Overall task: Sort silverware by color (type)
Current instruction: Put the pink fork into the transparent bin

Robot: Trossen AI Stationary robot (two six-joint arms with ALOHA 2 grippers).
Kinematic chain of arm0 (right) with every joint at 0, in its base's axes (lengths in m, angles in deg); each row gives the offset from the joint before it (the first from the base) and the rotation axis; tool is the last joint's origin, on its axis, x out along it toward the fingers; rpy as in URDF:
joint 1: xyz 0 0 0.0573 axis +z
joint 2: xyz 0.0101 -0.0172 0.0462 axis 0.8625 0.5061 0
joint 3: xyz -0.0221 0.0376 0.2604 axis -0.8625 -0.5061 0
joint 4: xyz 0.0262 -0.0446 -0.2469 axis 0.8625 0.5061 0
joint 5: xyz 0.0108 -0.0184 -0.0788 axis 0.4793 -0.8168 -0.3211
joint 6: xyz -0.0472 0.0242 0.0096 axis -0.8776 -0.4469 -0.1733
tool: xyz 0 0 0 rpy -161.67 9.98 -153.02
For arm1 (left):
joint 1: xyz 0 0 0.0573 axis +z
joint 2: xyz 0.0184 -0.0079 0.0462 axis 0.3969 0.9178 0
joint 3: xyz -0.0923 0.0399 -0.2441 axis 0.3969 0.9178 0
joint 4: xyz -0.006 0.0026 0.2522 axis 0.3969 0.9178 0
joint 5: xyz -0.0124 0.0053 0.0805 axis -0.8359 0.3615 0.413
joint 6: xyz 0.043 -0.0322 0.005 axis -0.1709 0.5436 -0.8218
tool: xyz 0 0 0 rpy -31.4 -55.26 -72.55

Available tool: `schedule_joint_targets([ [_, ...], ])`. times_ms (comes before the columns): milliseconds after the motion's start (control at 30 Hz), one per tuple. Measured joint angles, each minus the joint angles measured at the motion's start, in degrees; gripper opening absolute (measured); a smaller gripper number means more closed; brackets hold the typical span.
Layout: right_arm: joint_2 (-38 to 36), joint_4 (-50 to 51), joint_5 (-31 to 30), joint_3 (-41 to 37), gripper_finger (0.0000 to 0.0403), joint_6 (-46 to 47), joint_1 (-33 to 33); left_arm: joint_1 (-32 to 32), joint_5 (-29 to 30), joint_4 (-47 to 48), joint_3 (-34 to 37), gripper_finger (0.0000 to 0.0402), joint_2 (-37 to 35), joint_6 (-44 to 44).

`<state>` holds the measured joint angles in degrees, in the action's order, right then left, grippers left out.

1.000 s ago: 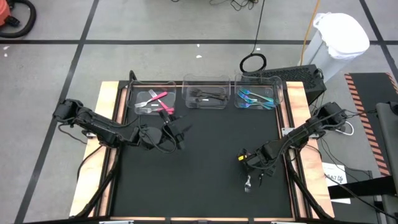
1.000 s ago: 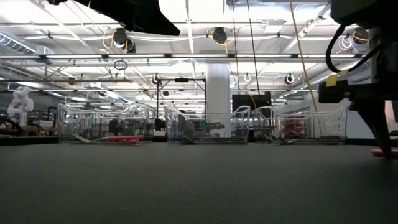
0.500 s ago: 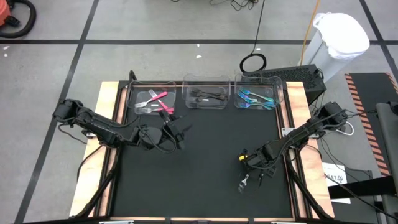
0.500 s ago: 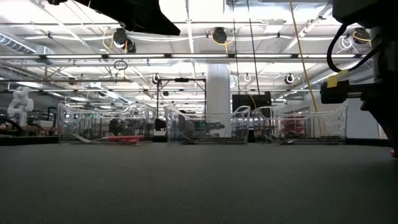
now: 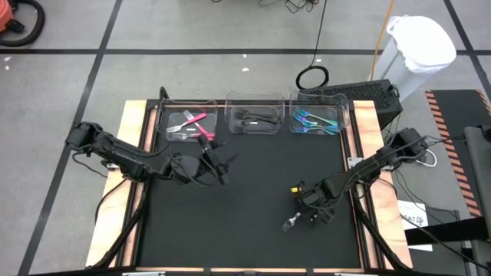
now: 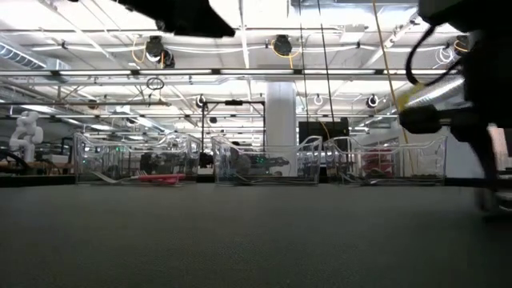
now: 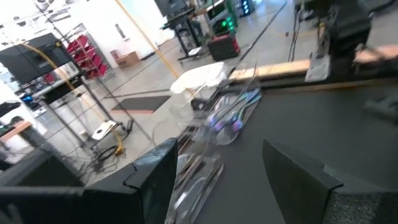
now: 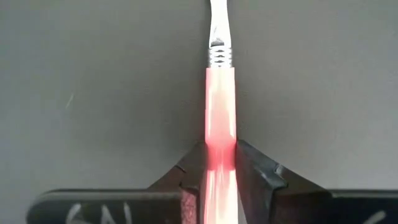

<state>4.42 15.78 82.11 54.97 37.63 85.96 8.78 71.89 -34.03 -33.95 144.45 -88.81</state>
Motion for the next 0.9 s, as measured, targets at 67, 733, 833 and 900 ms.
schedule_joint_targets([
  [67,0.1,-1.3,-0.7,1.2,0.0055,0.8,-0.5,-0.5,-0.9,0.0,-1.5,0.0237,0.1,0.0],
  [733,-1.1,2.7,-0.9,11.2,0.0057,2.0,-13.4,-9.8,7.4,20.4,-29.4,0.0237,22.0,-20.0],
  [833,-1.7,4.3,-0.9,11.2,0.0058,3.9,-15.9,-10.8,7.9,24.0,-31.8,0.0237,23.2,-19.8],
  [900,-2.1,4.0,-0.9,11.2,0.0058,5.0,-17.0,-11.3,8.0,25.1,-33.0,0.0237,23.6,-19.6],
])
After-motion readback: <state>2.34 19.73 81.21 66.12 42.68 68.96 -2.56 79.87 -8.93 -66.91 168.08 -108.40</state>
